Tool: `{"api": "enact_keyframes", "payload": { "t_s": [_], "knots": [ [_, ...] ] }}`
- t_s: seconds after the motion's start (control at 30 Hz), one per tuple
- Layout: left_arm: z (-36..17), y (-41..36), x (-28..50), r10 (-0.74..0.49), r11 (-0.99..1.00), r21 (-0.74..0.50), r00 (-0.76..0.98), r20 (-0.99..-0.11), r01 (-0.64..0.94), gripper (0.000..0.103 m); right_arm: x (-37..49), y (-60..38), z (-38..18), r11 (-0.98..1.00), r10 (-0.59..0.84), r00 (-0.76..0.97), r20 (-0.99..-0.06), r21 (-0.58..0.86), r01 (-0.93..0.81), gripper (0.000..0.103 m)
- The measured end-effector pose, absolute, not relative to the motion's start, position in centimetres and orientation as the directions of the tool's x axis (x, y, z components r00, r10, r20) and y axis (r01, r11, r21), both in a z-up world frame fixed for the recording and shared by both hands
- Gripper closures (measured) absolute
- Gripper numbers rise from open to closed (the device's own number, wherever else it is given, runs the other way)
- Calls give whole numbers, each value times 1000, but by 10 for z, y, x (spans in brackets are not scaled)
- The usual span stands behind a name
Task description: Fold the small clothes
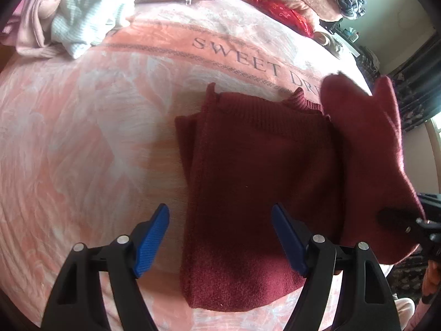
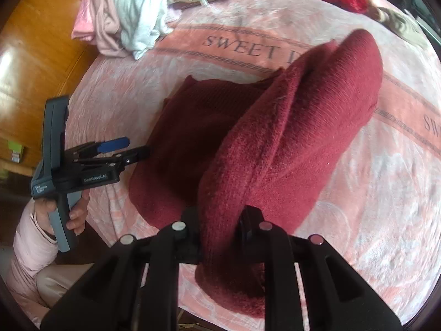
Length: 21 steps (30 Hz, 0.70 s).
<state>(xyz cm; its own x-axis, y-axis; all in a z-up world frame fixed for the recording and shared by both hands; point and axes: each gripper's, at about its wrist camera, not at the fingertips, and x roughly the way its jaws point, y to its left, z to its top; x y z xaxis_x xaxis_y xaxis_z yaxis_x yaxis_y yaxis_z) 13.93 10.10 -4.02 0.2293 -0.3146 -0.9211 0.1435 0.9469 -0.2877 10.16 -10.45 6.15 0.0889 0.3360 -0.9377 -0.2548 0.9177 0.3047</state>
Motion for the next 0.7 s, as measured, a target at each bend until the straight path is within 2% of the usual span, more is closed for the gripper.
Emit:
{"api": "enact_keyframes", "payload": {
  "t_s": [0.13,0.2,0.23,0.27,0.4,0.53,0.7],
  "knots": [
    [-46,115,143,-307,951,-288,231,-923,111,26,96,-52,31,893,314,35,-949,282,-350,84],
    [-49,121,144,-312,950,-298,225,-923,93,26,94,-34,13,876,327,1,-945,302,-376,65],
    [-50,124,145,-320,947,-309,220,-922,84,26,93,-29,5,864,355,-33,-934,342,-370,45],
    [-51,125,146,-332,943,-322,216,-918,79,26,91,-26,3,857,379,-50,-924,371,-358,37],
    [-47,122,148,-389,921,-381,200,-899,83,27,76,-32,29,816,448,4,-894,407,-412,35],
    [-41,100,154,-458,888,-445,154,-875,114,26,56,-49,46,841,409,62,-910,350,-412,20],
    [-56,68,154,-416,904,-407,50,-908,131,26,36,-43,27,843,374,7,-927,337,-419,19]
  ]
}}
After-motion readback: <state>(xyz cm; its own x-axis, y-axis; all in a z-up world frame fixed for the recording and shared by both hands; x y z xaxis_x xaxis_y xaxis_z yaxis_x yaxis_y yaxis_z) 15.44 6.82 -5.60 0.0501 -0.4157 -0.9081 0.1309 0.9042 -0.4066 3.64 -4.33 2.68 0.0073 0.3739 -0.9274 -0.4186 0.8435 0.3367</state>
